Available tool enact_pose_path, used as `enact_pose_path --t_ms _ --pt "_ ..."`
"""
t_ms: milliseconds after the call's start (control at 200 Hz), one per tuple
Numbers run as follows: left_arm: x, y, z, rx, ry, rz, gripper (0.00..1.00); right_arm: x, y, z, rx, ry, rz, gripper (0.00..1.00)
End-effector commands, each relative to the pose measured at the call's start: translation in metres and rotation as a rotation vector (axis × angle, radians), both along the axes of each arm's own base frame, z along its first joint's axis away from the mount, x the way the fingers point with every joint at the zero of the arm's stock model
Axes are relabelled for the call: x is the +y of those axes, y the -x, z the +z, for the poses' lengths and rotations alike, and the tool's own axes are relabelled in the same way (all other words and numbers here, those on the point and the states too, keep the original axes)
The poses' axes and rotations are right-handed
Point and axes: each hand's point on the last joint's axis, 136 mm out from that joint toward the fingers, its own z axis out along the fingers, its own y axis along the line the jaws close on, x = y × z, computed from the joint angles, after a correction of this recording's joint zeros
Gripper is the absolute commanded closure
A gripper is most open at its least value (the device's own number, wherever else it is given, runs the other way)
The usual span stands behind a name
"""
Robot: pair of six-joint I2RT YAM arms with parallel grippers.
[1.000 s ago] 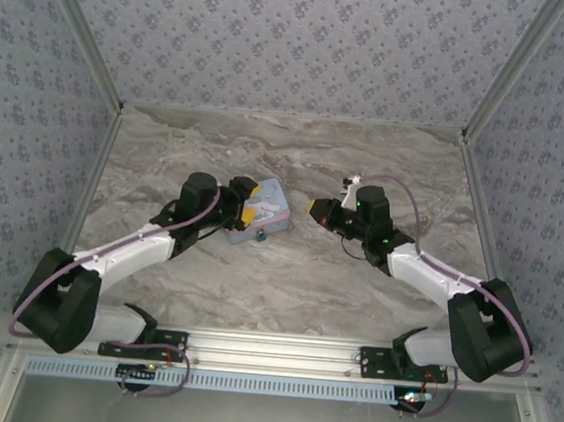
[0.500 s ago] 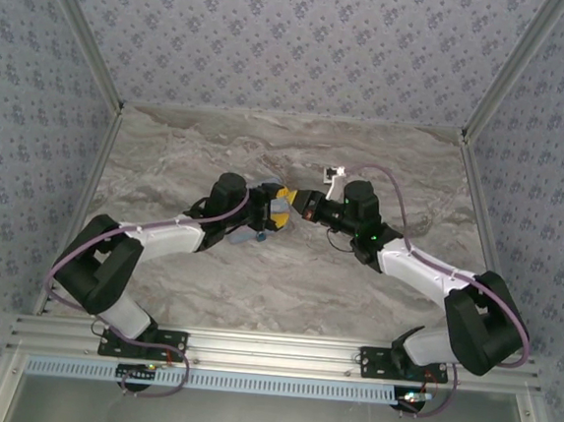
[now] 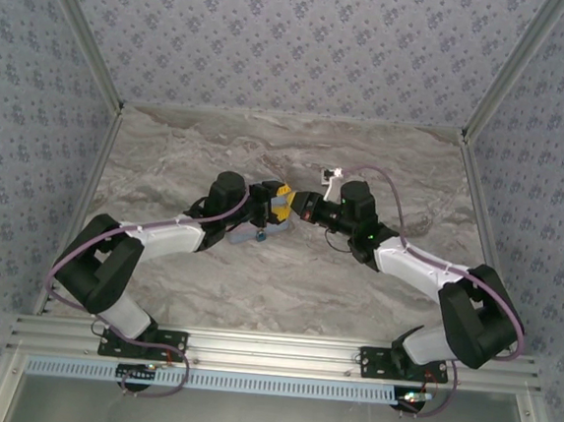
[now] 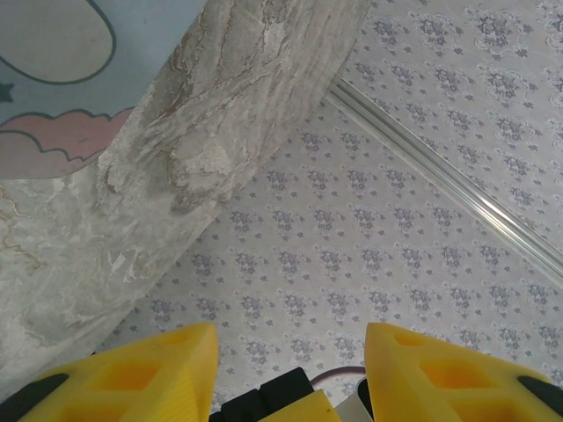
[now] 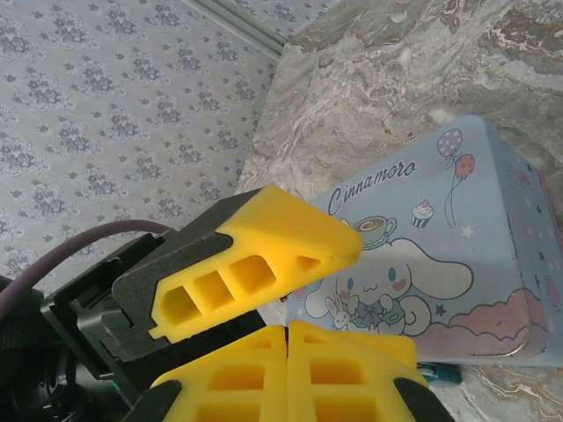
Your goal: Unlock the padlock with the key
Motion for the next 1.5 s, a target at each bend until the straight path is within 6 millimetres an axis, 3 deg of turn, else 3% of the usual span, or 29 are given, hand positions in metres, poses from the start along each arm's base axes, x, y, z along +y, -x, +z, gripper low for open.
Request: enact_pose_path --t_ms 0,670,1314,1494 --pt "-0.006 -0.004 0.011 0.022 0.060 0.007 0.55 0.004 -0.002 0.010 -0.027 -0.024 -0.002 1.00" --pt "-0.005 -0.003 0.003 0.034 0.060 0.016 0.77 0.000 0.000 0.008 -0.023 -0.020 -0.017 1.00" --pt "-0.003 -0.002 -0.001 0.042 0.053 0.019 0.91 -0.011 0.000 0.006 -0.017 -0.014 -0.047 1.00" --pt "-0.003 -0.002 -0.002 0.027 0.040 0.013 1.00 -0.015 -0.001 0.006 -0.014 -0.014 -0.052 1.00"
